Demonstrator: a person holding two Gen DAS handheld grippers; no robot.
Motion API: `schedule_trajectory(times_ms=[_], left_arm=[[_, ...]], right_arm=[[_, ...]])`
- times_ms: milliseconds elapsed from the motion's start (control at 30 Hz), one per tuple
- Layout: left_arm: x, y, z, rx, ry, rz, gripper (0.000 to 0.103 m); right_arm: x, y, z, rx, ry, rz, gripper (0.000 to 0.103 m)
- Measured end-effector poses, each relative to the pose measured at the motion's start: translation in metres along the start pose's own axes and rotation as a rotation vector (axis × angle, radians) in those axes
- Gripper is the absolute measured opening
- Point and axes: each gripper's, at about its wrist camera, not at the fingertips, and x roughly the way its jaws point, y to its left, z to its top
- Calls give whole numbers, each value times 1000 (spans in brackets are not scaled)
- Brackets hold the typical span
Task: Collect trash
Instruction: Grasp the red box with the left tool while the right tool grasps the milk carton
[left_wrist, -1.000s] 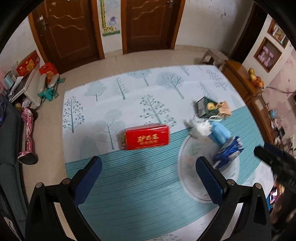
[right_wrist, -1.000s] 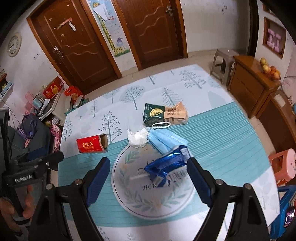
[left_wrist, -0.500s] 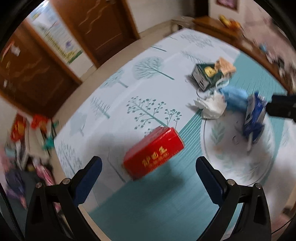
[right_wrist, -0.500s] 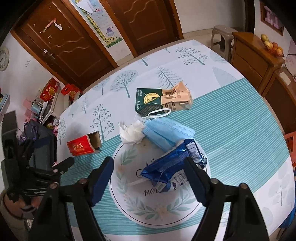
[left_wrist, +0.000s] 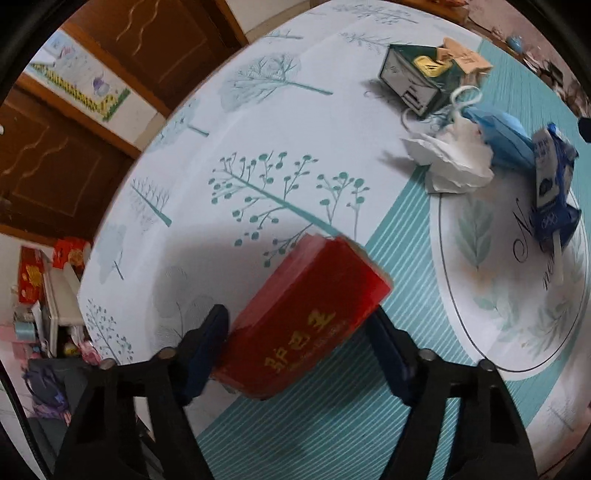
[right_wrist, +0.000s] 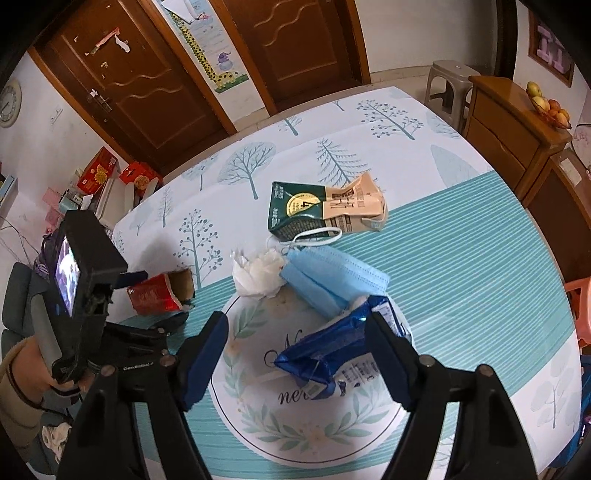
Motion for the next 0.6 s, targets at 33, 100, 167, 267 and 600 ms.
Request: schedule_trajectory(times_ms=[33,100,167,267,600], left_arm=[[1,4,0,-23,5,-12,66],[2,10,-1,-65,15,-27,57],[1,18,-3,-118,20,-49,51],[-3,31,-7,-220,15,-108,47],[-26,66,-3,-477,-64,-169,43]], right_arm=[[1,0,1,2,-2,3,76],[2,1,5,3,-7,0,75],[5,1,10,10,-7,-6,75],[11,-7,19,67,-1,4,74],[48,-38,68,395,50,66,74]])
